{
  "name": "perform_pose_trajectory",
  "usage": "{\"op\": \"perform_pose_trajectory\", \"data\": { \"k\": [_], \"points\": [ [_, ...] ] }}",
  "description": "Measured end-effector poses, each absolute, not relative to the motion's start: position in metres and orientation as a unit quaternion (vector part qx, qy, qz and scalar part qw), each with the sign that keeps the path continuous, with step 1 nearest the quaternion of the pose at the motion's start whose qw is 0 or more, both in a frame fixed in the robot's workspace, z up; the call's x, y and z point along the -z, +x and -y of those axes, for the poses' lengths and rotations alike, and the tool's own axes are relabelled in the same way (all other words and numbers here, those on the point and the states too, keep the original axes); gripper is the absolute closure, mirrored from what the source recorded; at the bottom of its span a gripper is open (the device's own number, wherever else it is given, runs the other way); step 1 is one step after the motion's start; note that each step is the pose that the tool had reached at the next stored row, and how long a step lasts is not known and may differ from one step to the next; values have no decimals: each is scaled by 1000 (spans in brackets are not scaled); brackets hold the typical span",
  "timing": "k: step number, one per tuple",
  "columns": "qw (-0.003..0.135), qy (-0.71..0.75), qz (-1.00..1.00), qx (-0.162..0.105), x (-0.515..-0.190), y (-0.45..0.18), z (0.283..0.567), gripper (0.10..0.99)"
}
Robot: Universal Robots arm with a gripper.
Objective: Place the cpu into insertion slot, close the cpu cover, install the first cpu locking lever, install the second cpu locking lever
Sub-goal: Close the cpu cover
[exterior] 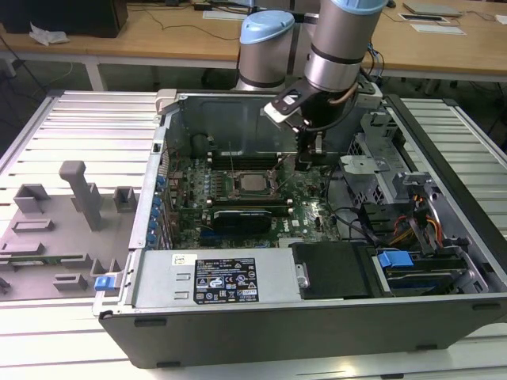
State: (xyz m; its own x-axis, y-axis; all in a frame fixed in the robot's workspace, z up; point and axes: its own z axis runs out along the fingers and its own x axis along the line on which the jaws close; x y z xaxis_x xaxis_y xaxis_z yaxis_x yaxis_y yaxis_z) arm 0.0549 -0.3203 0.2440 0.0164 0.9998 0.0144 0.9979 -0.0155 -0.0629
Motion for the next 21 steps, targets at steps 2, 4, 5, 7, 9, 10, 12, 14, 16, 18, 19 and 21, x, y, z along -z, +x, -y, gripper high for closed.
{"op": "perform_pose_trajectory", "data": {
  "k": [2, 4, 5, 7, 9, 10, 12, 14, 16, 18, 19, 21],
  "points": [
    [28, -712, 701, -17, -244, 52, 320, 980],
    [27, -712, 701, -17, -244, 48, 319, 980],
    [27, -712, 701, -16, -244, 43, 317, 980],
    [26, -712, 701, -15, -244, 34, 314, 980],
    [25, -712, 701, -14, -244, 26, 312, 980],
    [25, -712, 701, -14, -244, 23, 310, 980],
    [25, -712, 701, -14, -244, 19, 309, 980],
    [24, -712, 701, -14, -244, 14, 308, 980],
    [24, -712, 701, -14, -244, 10, 307, 980],
    [24, -712, 701, -13, -244, 8, 306, 980],
    [22, -712, 701, -12, -244, 7, 306, 980],
    [10, -713, 702, -4, -243, 2, 306, 980]
  ]
}}
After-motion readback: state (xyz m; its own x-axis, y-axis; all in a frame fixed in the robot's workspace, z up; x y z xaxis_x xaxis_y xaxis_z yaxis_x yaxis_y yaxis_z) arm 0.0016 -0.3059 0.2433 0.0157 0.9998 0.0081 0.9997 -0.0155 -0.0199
